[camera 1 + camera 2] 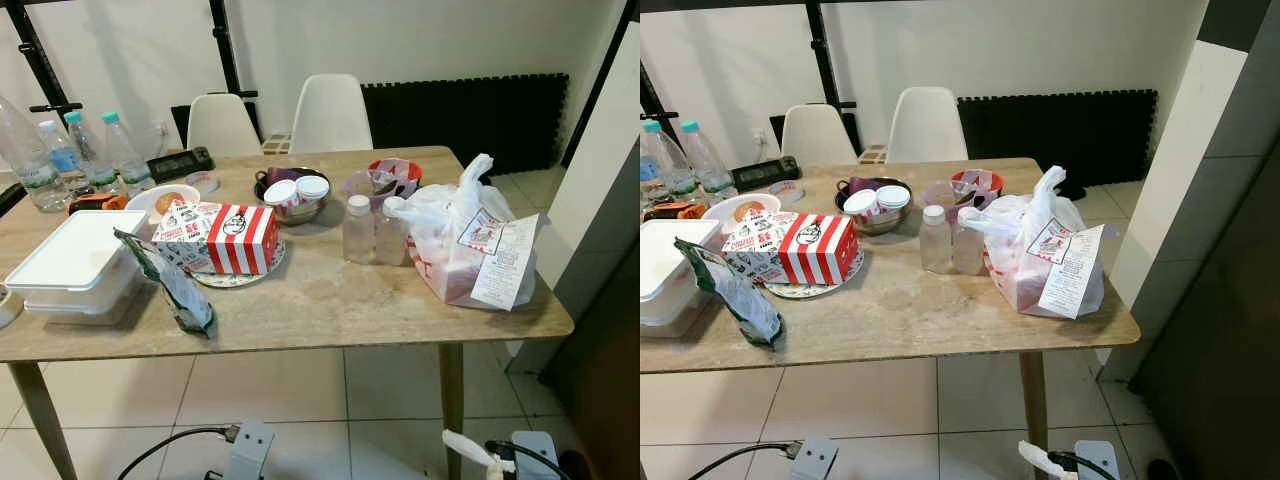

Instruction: Restocking fridge

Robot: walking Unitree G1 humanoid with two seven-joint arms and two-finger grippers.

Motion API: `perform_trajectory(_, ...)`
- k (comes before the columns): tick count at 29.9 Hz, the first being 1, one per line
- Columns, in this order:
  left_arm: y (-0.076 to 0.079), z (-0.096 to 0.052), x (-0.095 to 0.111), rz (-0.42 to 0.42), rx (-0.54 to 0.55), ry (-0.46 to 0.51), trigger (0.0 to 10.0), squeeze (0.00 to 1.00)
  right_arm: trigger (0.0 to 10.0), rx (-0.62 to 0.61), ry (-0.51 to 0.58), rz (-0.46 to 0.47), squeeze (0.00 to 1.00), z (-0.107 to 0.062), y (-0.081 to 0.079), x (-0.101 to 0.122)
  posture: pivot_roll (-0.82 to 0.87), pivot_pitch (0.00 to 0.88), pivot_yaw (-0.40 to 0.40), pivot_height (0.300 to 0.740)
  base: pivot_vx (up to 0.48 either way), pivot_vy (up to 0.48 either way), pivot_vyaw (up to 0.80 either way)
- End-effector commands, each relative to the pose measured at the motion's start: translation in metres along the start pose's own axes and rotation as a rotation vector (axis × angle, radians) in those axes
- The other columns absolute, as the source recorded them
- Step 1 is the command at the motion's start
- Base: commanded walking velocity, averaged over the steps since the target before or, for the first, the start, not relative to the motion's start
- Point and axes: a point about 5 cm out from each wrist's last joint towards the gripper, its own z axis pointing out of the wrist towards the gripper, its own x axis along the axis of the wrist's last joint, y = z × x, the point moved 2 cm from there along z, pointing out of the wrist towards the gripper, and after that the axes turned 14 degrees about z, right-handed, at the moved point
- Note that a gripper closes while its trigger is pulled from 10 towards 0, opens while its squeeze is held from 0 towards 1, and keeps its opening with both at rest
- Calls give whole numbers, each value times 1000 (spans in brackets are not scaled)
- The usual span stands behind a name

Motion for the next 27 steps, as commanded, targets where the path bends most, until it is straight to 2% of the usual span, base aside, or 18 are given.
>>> perform_trajectory(1,3,1,5,-1,-4,14,10000,0,10000,-18,-35,10,0,-3,6,-10,-105,35,26,726,0,0,-800)
perform_trajectory(18,0,2,9,10,-10,30,10000,0,10000,-8,-38,29,0,-2,2,-11,-99,42,25,726,0,0,-800)
perform_trajectory(27,-1,1,7,25,-19,27,10000,0,10000,-13,-42,10,0,-4,5,-14,-96,47,27,726,0,0,-685)
